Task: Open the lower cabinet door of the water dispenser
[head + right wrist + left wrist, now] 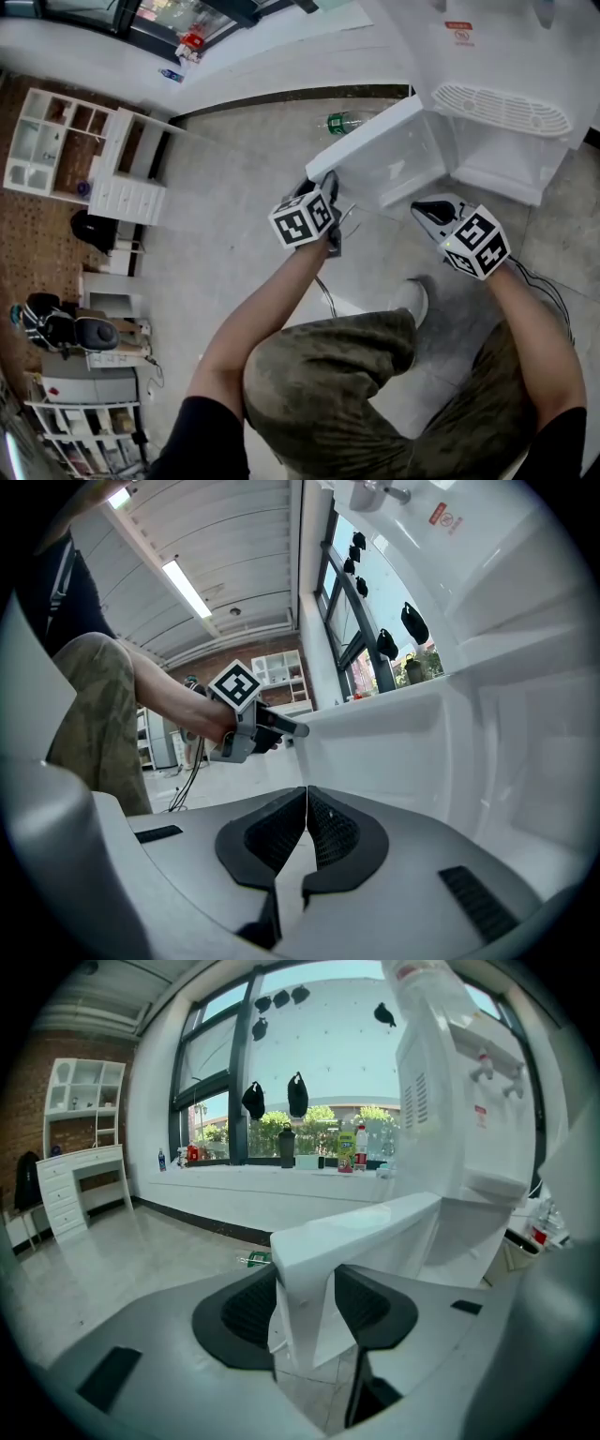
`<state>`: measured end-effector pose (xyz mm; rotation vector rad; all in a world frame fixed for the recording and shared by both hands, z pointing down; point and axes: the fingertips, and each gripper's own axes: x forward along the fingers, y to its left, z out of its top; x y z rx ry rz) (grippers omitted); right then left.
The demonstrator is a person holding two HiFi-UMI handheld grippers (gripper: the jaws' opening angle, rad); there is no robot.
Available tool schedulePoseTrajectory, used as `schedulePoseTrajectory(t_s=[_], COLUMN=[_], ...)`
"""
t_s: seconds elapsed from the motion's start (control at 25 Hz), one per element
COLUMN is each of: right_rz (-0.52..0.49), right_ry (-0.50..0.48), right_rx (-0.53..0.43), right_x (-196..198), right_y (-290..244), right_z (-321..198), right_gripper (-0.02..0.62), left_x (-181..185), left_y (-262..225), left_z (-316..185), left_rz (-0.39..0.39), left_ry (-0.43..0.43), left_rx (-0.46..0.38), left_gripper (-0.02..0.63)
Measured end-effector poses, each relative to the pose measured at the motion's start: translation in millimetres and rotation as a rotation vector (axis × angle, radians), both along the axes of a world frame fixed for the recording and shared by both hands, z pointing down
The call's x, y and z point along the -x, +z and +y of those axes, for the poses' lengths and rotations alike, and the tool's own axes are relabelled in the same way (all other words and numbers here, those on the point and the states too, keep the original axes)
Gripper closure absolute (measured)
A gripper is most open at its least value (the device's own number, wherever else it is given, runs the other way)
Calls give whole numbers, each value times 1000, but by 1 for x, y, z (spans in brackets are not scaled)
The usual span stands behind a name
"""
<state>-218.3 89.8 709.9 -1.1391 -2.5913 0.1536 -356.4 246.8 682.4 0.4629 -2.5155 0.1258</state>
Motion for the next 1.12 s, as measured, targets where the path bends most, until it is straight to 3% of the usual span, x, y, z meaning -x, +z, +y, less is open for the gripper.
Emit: schedulePoseTrajectory(t_s=[0.12,0.28,0.44,0.72,0.92,1.12], right_rz=[-5,18,5,-50,-62,-40], right_ry=[9,124,194,128,130,188], right_rx=[1,41,29,-65,-64,-19], right_x=[0,24,39,35,20,7], right_y=[0,4,-16,-22,-29,-35], right_z=[-1,-19,-19,24,28,10], right_gripper=[594,594,594,594,594,594], left_x=[4,23,19,18,6,-17], left_y=[2,8,1,1,-6,-10], left_z=[1,-8,-1,1,1,-6], left_rz=[-17,-43,-58,-50,-91,-137], left_ry=[-15,-18,-36,6,-13,-10], left_rx=[-6,-9,-26,2,-50,-46], left_gripper=[417,420,422,422,420,383])
